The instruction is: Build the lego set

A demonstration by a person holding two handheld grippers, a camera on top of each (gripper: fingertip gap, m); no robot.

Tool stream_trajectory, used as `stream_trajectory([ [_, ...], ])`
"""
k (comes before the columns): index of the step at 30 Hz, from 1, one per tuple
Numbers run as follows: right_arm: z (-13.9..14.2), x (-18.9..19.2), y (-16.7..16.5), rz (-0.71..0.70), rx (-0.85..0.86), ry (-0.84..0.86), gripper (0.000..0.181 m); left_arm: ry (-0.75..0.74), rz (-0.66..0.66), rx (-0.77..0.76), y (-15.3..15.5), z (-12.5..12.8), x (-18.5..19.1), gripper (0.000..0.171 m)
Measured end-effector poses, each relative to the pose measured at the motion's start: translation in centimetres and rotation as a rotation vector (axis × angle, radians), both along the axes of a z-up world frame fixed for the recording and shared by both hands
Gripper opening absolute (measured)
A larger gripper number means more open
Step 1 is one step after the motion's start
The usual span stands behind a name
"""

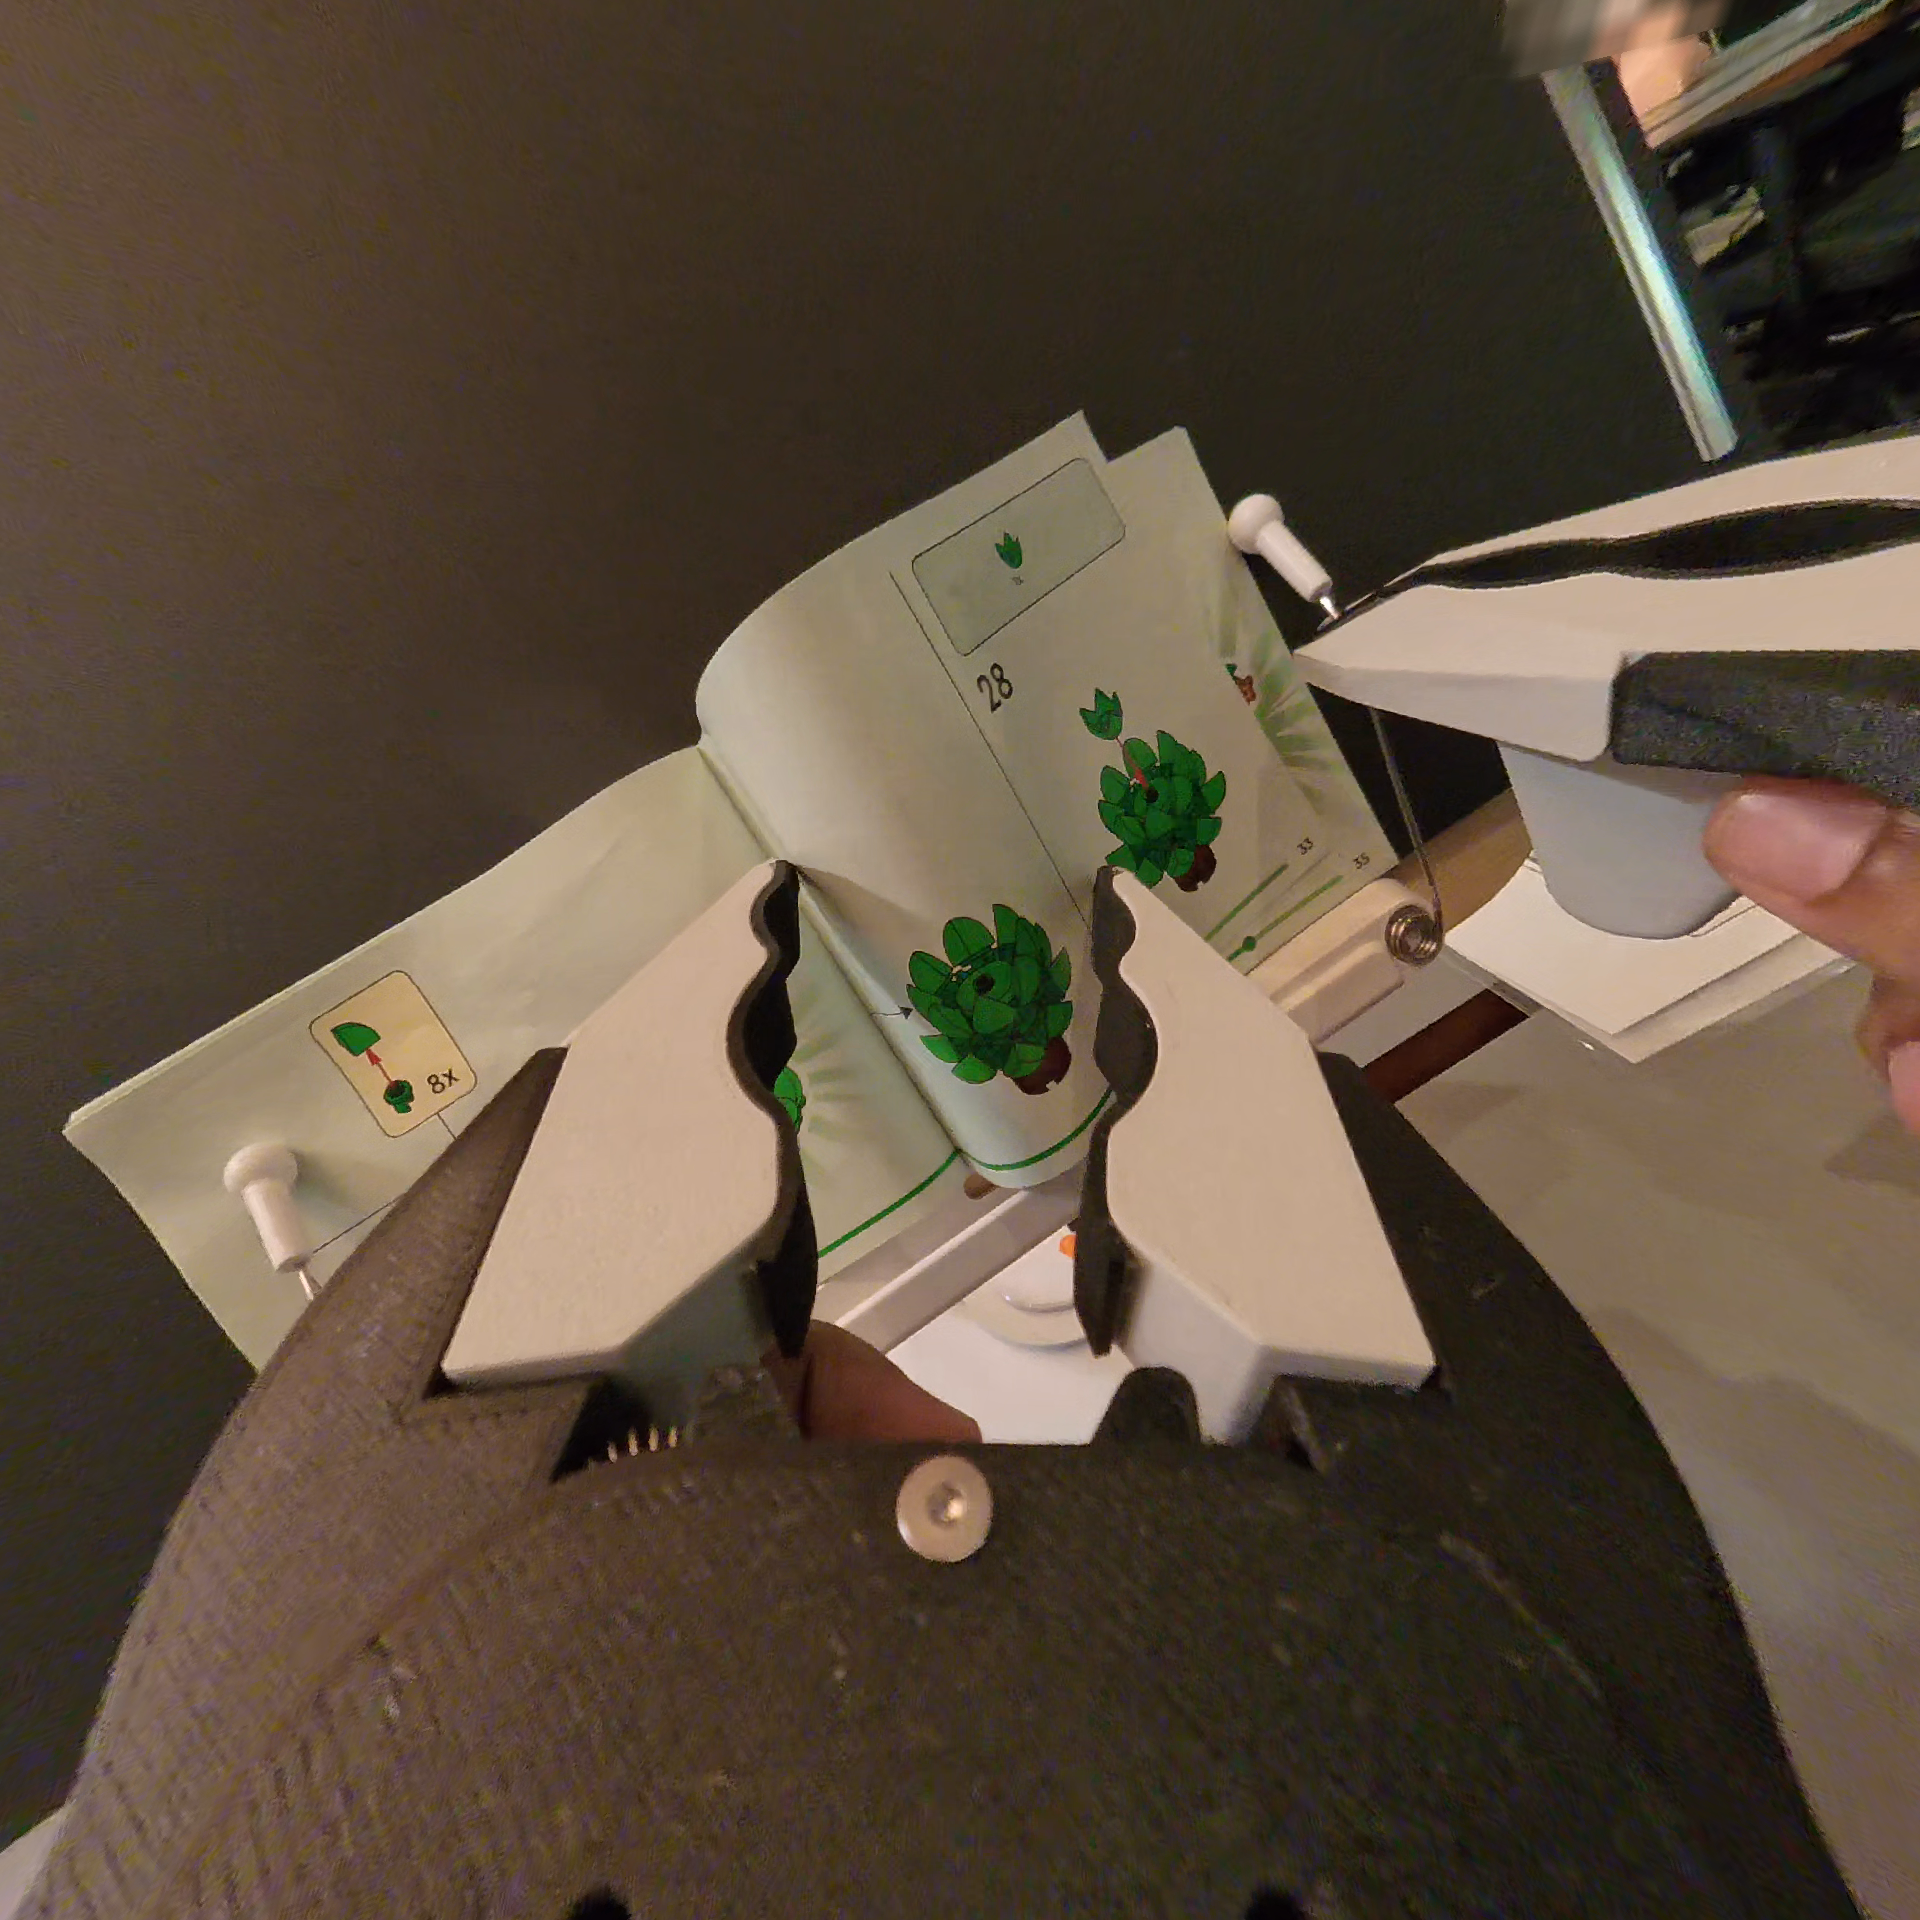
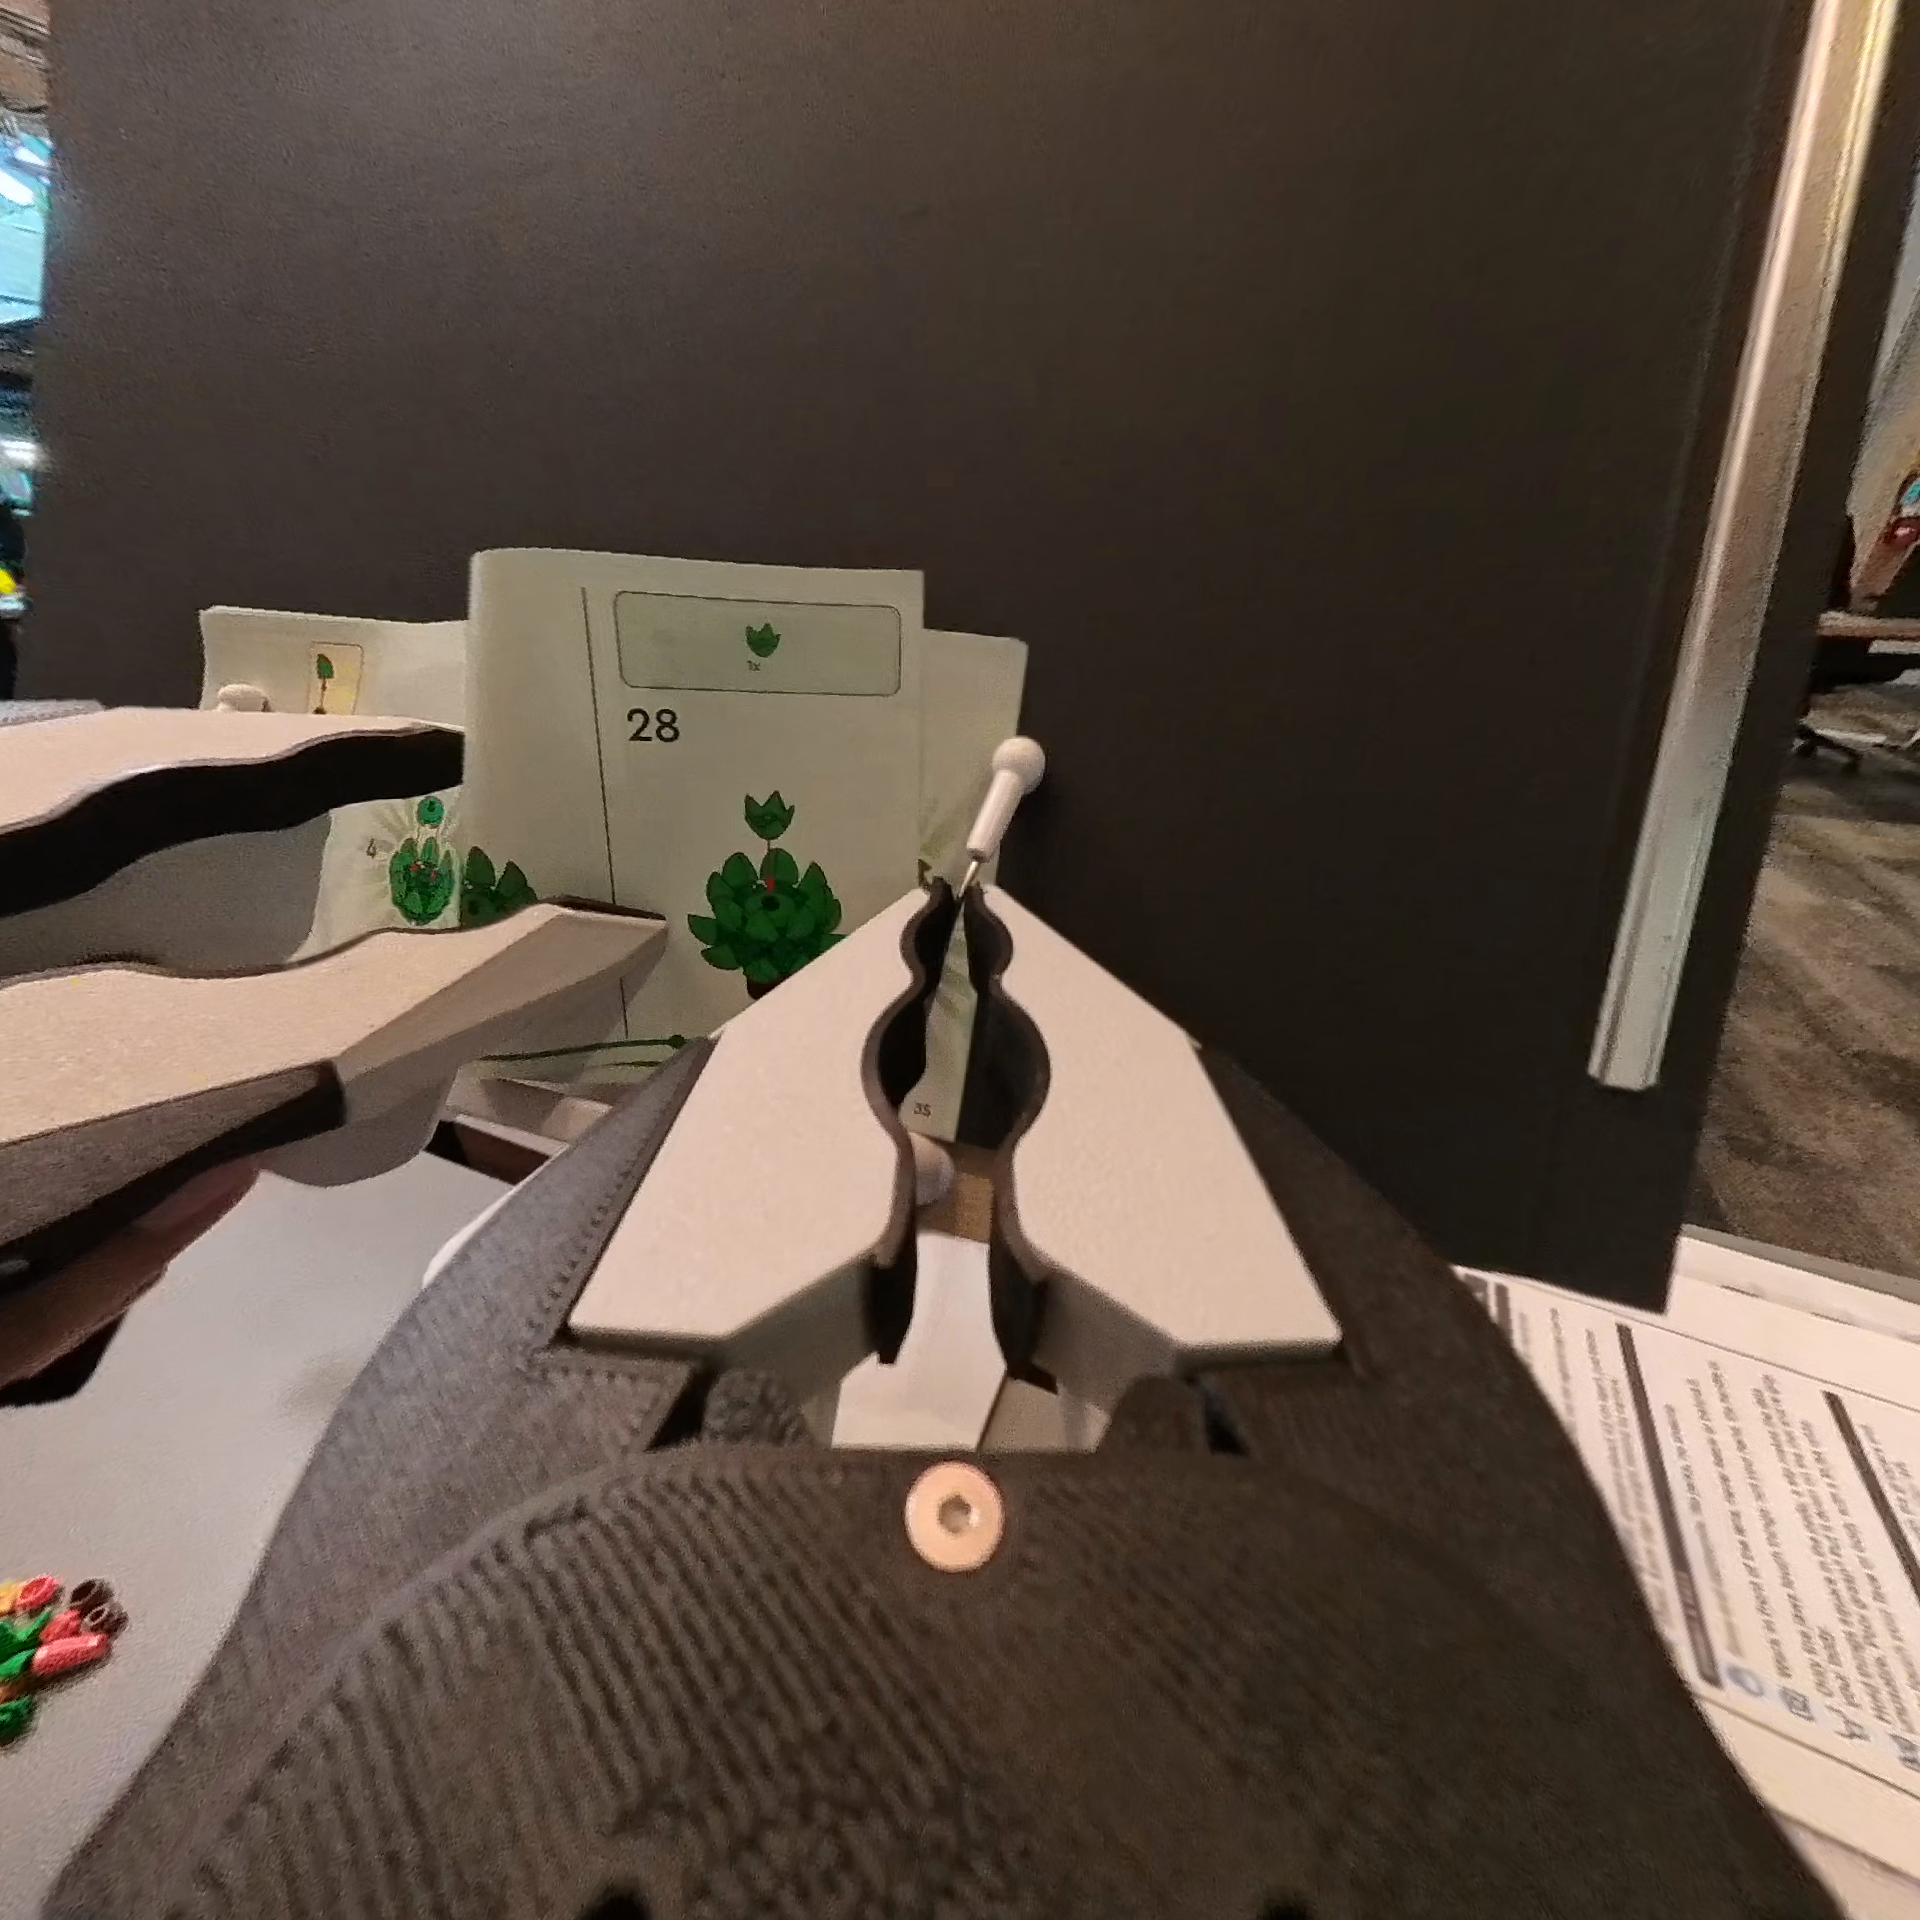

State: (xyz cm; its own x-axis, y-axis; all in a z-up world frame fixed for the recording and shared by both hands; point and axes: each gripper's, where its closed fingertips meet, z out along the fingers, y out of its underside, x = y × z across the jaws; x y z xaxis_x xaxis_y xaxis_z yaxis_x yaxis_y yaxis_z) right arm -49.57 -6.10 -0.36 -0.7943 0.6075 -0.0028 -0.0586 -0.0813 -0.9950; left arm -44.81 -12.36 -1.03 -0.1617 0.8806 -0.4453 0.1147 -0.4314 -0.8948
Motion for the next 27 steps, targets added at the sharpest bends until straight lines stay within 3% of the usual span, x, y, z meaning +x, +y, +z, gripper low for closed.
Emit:
stream_trajectory([
  [8, 0.7, 1.0, 0.2, 0.008, 0.003, 0.1, 0.0, 0.035, -0.011, -0.013, 0.1, 0.7, 0.4, 0.054],
  [12, 4.0, 2.7, 1.2, -0.015, -0.069, 0.264, 0.0, 0.059, -0.017, 0.01, -0.6, 1.1, 0.7, 0.051],
  [16, 2.7, 1.4, 0.6, -0.036, 0.069, 0.208, 0.0, 0.072, -0.011, 0.014, -1.3, 1.4, 1.0, 0.048],
  [25, 3.5, 3.7, -1.7, 0.11, -0.01, 0.159, 0.005, 0.168, 0.049, -0.017, -5.0, 4.4, 3.9, 0.047],
  [27, 4.0, 4.9, -3.5, 0.184, -0.043, 0.081, 0.017, 0.197, 0.041, 0.01, -5.7, 5.3, 5.0, 0.047],
])
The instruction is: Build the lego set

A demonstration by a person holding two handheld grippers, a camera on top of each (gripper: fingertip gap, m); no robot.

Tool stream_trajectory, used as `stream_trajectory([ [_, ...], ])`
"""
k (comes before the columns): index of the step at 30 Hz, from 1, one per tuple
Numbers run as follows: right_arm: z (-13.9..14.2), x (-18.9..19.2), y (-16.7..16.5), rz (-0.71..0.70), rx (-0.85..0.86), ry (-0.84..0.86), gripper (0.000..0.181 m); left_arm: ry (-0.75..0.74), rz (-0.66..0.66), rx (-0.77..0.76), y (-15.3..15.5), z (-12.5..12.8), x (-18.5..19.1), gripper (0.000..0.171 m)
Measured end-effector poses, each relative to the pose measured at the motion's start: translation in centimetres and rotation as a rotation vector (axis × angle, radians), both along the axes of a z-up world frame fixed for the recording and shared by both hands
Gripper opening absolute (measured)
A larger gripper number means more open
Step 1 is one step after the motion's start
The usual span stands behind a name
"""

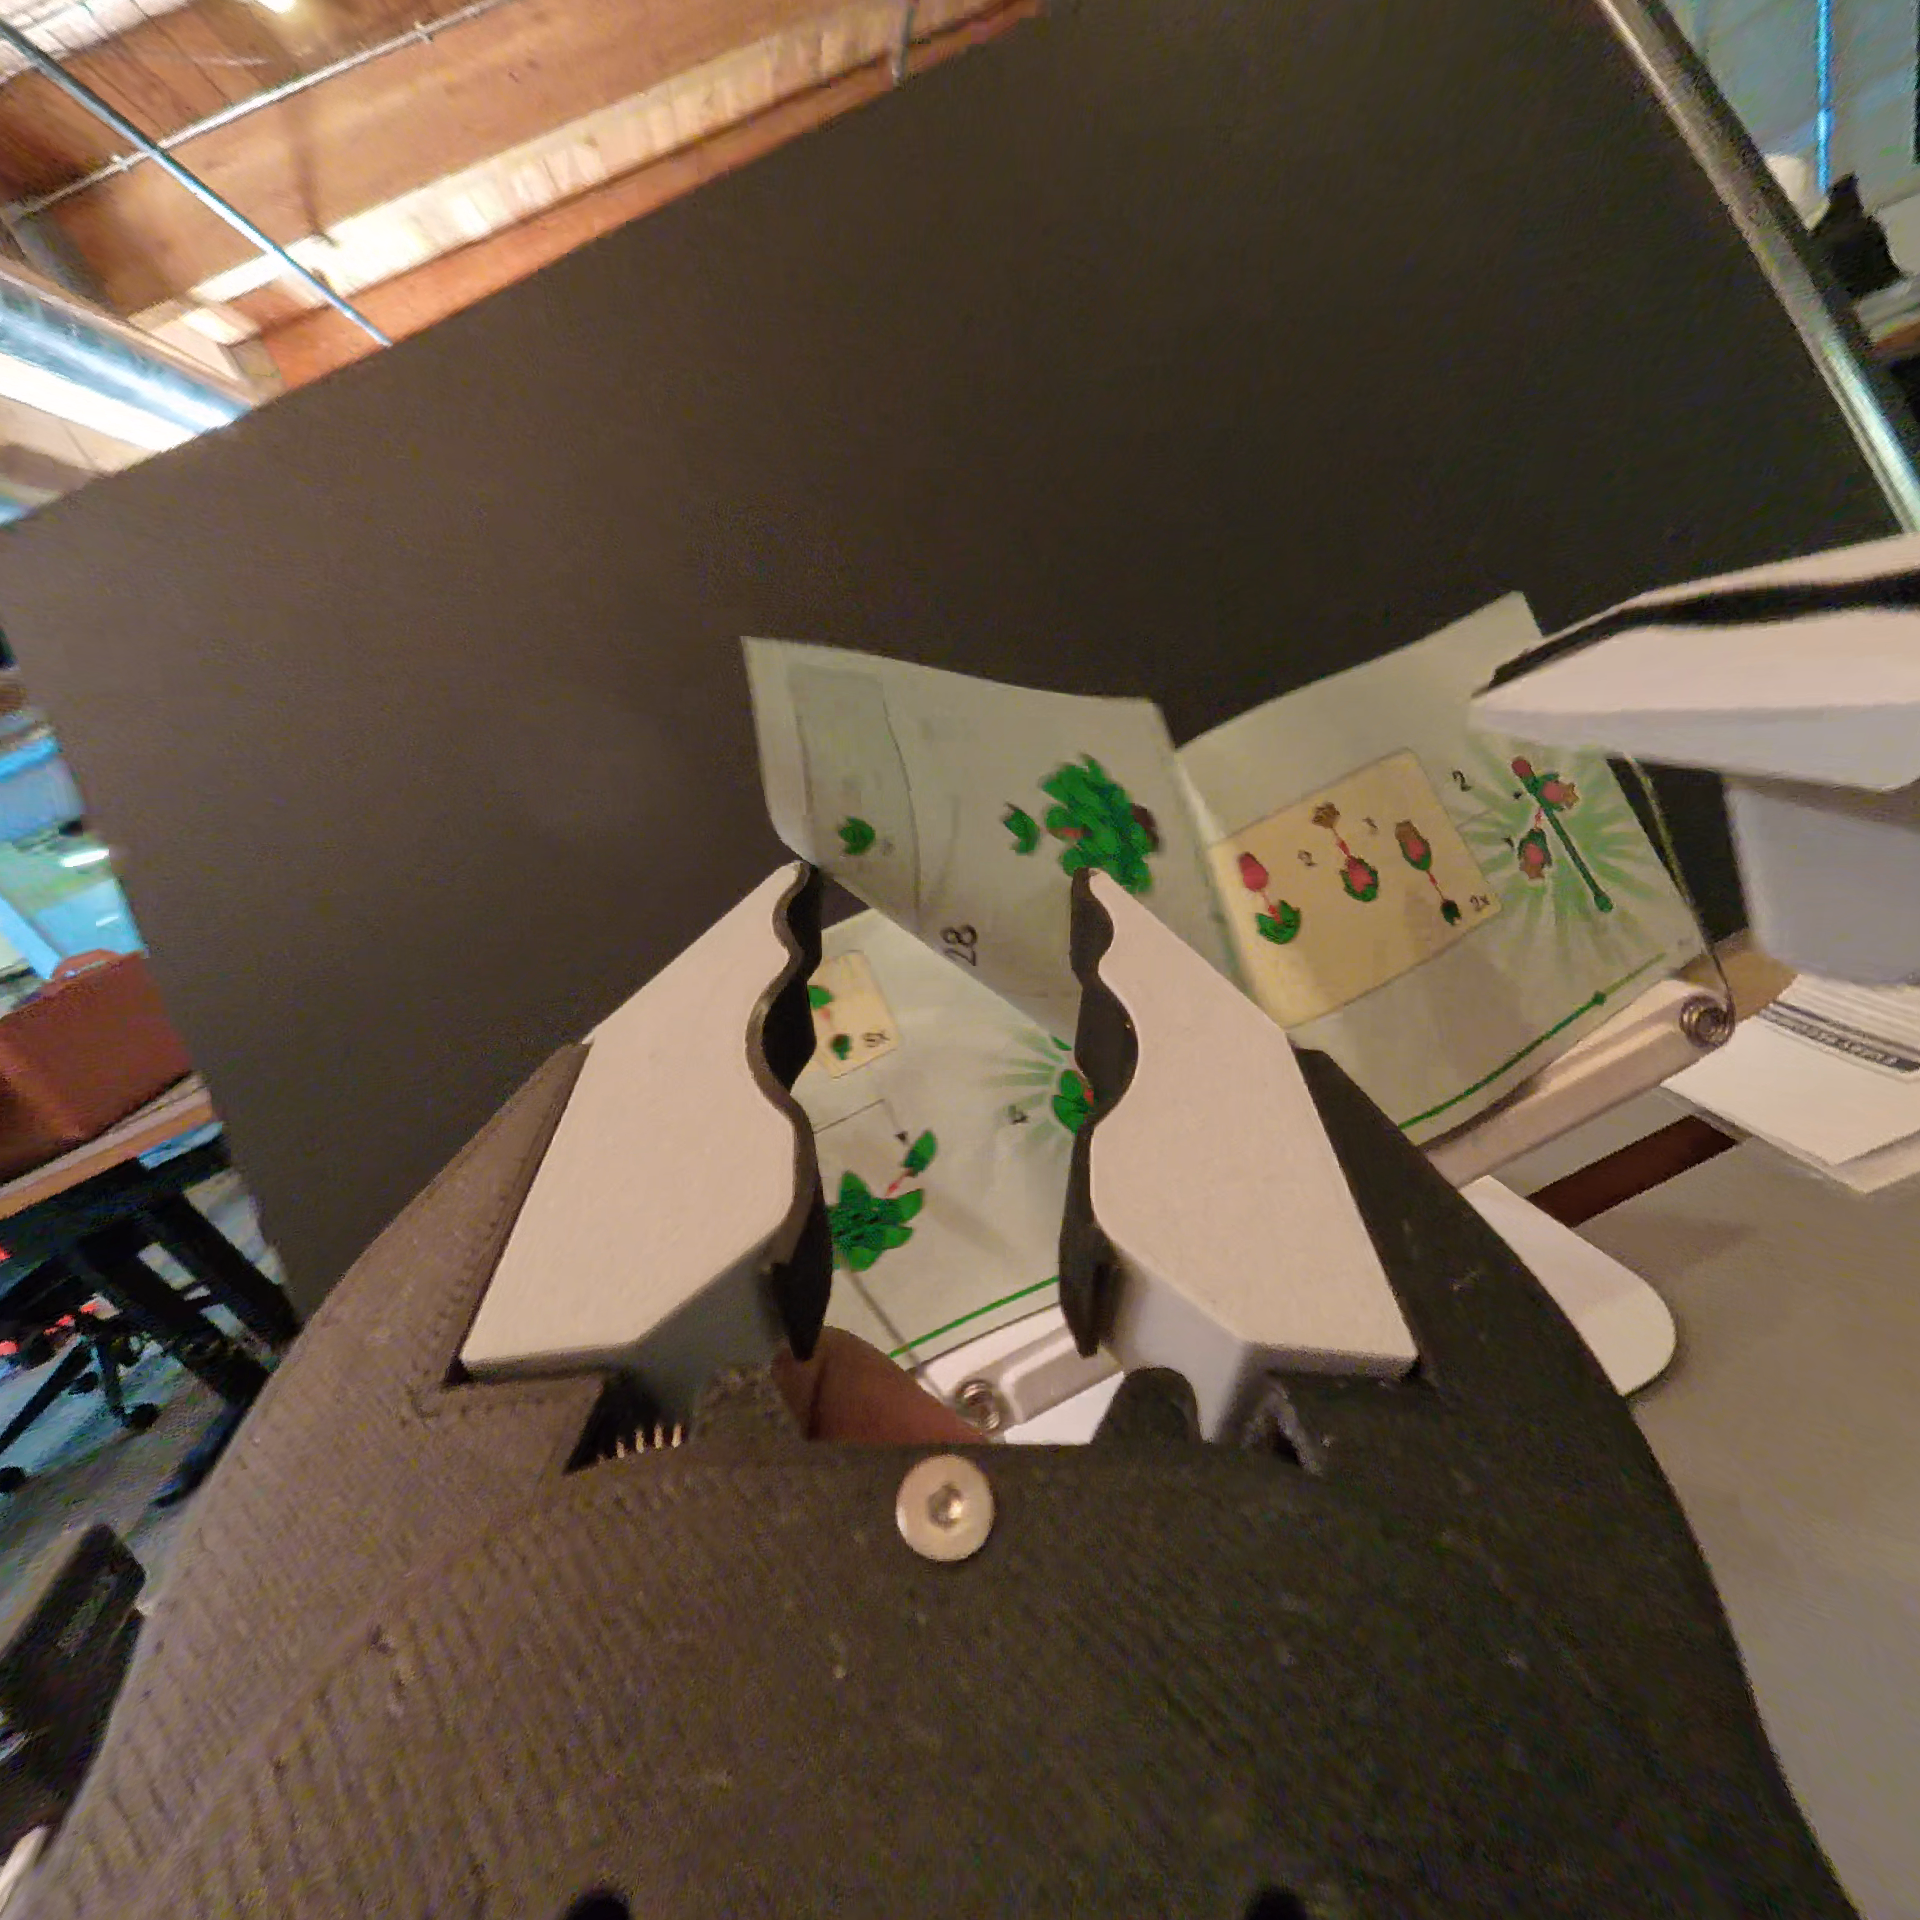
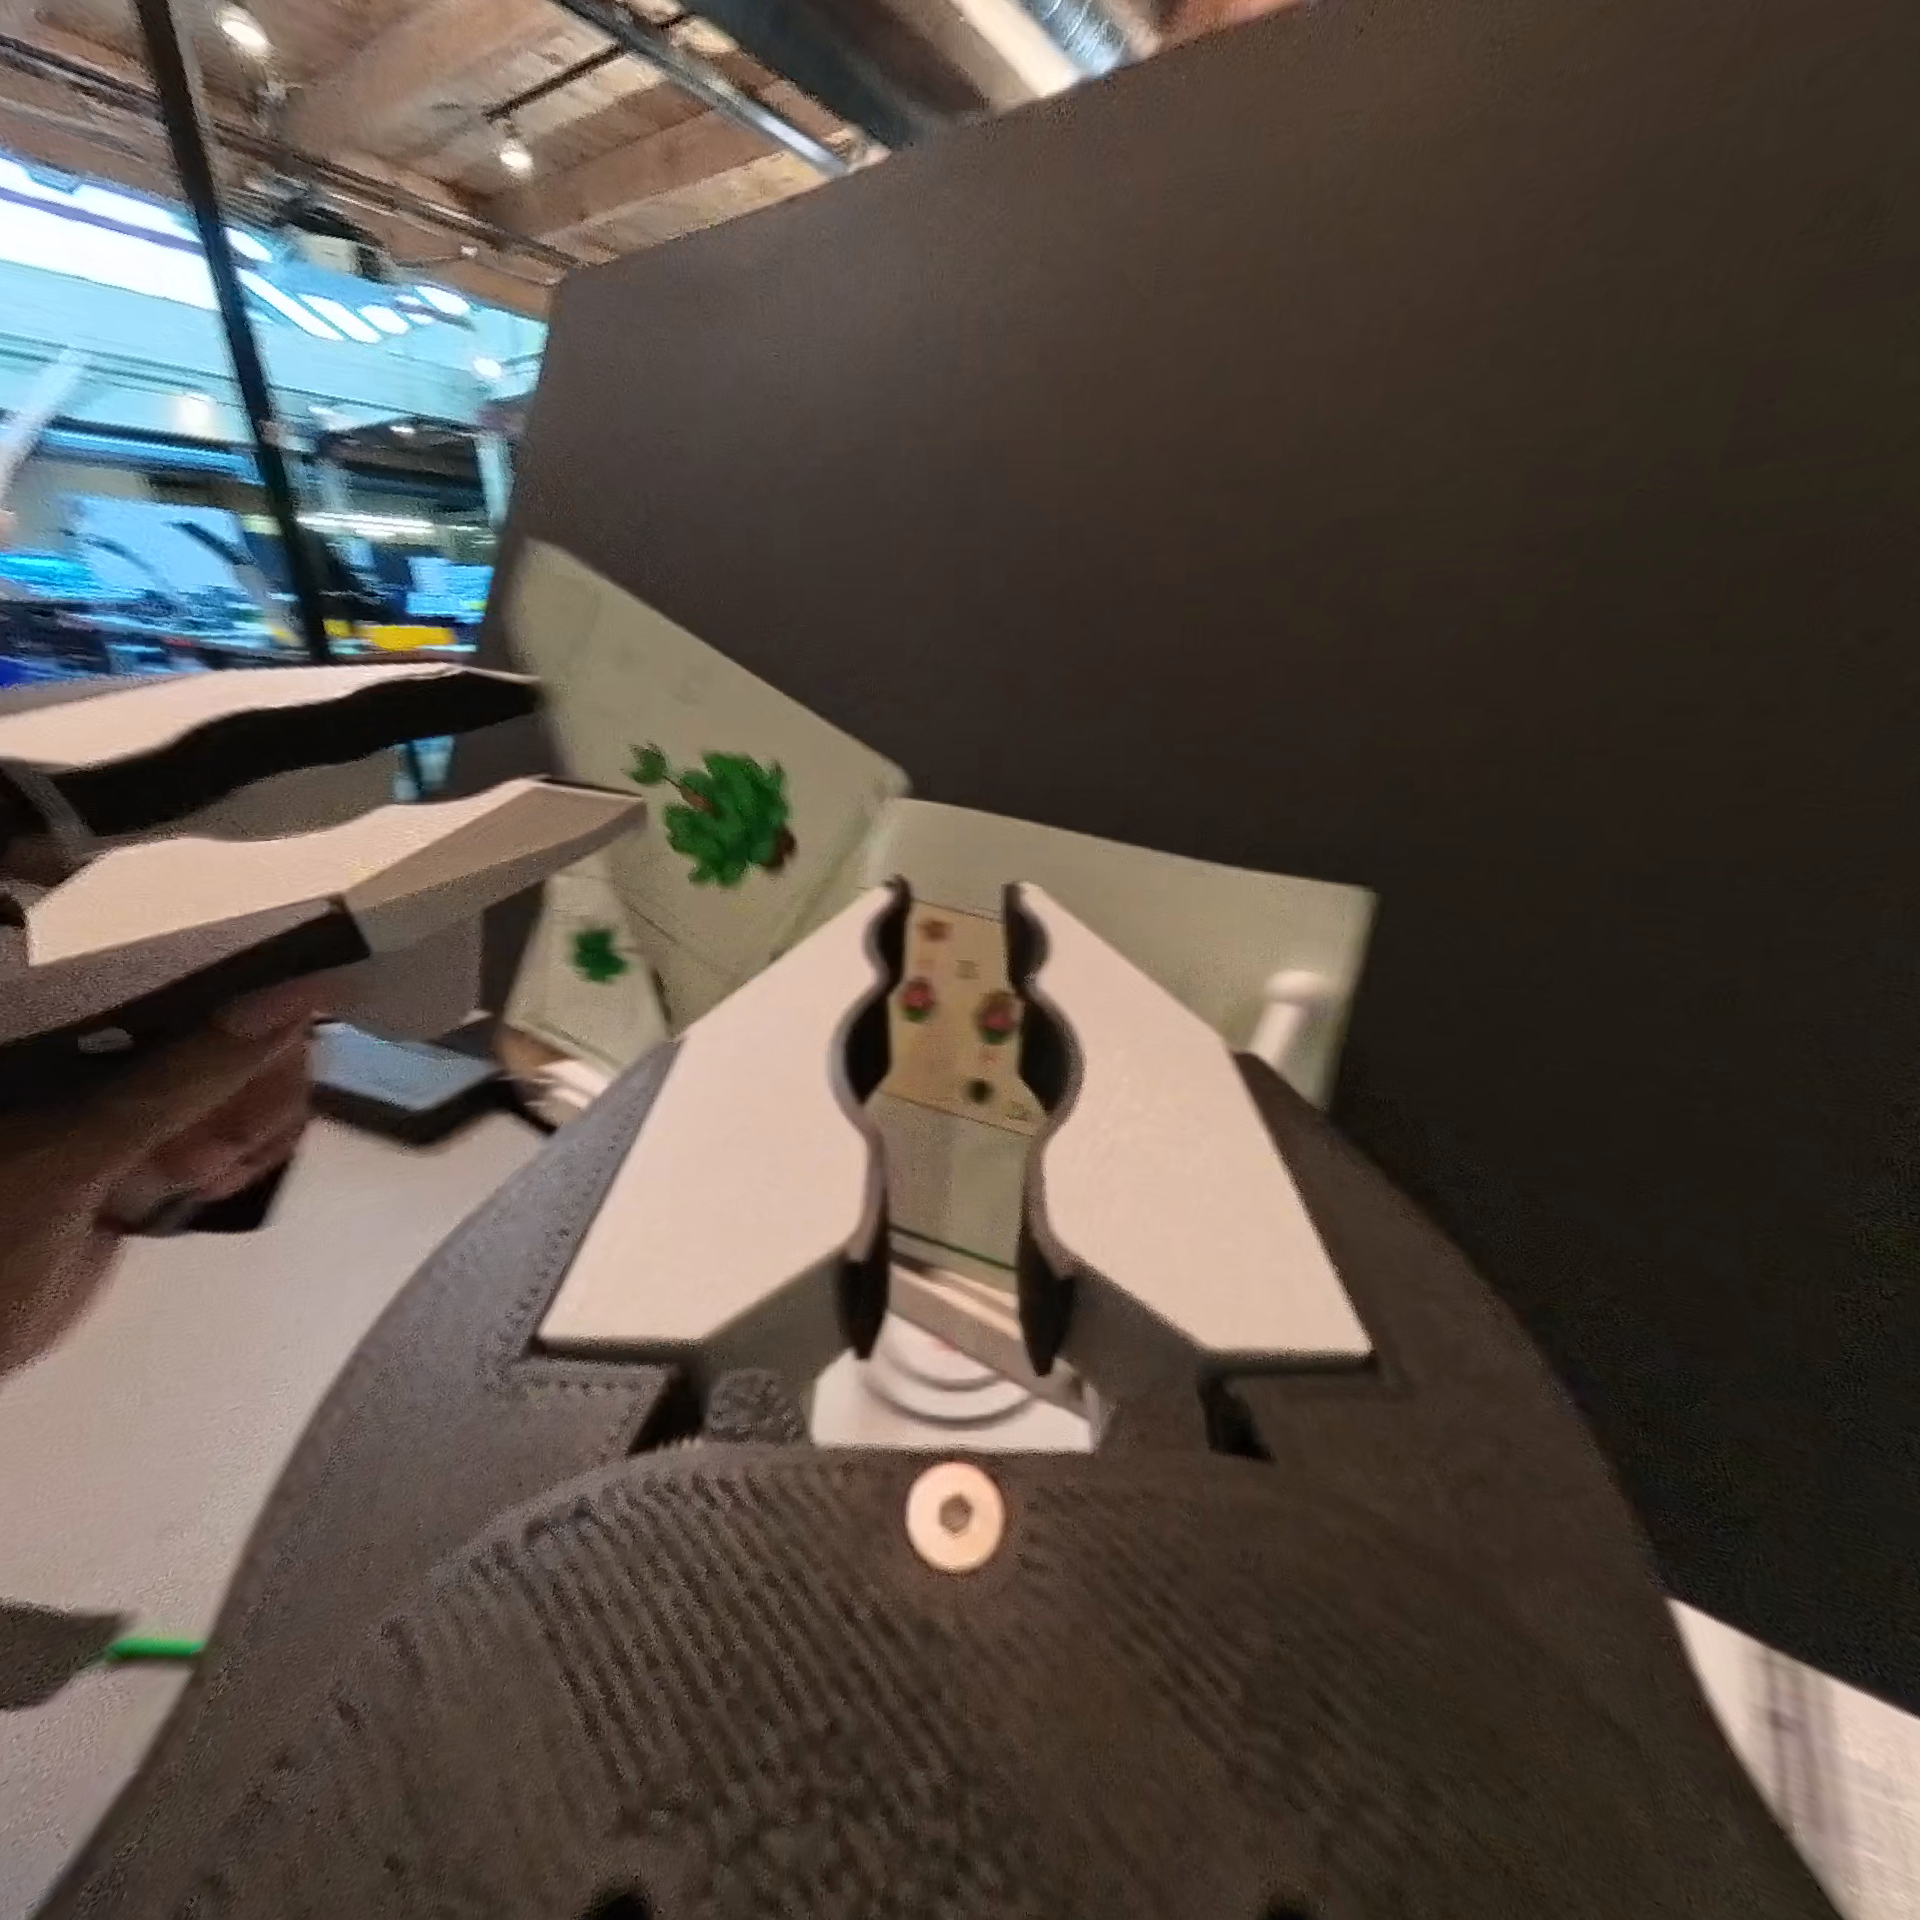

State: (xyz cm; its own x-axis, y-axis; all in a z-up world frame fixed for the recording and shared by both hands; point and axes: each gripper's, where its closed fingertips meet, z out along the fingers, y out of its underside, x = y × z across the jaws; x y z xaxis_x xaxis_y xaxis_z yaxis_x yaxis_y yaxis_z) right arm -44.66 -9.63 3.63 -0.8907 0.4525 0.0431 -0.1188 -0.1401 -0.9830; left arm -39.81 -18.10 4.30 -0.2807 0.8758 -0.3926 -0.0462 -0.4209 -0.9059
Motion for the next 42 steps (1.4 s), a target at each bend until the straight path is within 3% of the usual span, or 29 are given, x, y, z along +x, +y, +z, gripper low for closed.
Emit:
stream_trajectory([
  [2, -0.7, 1.4, -2.3, 0.094, 0.046, -0.105, 0.037, 0.02, 0.01, 0.033, -0.8, 0.7, 1.5, 0.047],
  [6, -3.8, 3.0, -5.0, 0.148, 0.217, -0.185, 0.054, 0.051, 0.01, 0.083, -2.0, 0.9, 4.6, 0.046],
  [11, -3.6, 4.2, -5.5, 0.157, 0.221, -0.105, 0.046, -0.057, 0.067, 0.212, -5.4, -1.9, 4.9, 0.047],
  [16, -2.5, 5.6, -6.3, 0.114, 0.231, 0.071, 0.025, -0.13, 0.028, 0.377, -5.8, -4.3, 3.3, 0.053],
  [20, -2.8, 6.6, -7.5, 0.093, 0.296, 0.179, 0.01, -0.174, 0.025, 0.371, -5.5, -5.1, 2.0, 0.038],
  [23, -2.6, 7.0, -9.0, 0.074, 0.324, 0.266, 0.005, -0.21, 0.053, 0.346, -5.7, -6.0, 1.4, 0.004],
  [24, -2.3, 6.9, -9.6, 0.059, 0.319, 0.286, 0.001, -0.201, 0.054, 0.344, -5.7, -6.1, 1.4, 0.004],
  [31, -1.3, 5.7, -14.3, -0.003, 0.384, 0.296, 0.0, -0.176, 0.008, 0.363, -5.7, -6.2, 1.3, 0.004],
  [33, -1.1, 5.9, -14.4, 0.013, 0.368, 0.283, 0.0, -0.186, 0.007, 0.38, -5.9, -6.6, 1.2, 0.012],
  [35, -1.0, 6.0, -13.9, 0.012, 0.359, 0.297, 0.0, -0.177, -0.033, 0.407, -5.6, -6.7, 1.0, 0.004],
  [39, -0.9, 7.0, -13.0, 0.084, 0.362, 0.344, 0.001, -0.16, -0.071, 0.475, -5.4, -6.5, 1.0, 0.001],
  [42, 0.0, 6.8, -12.0, 0.059, 0.325, 0.341, 0.0, -0.154, -0.081, 0.482, -5.4, -6.5, 1.1, 0.001],
])
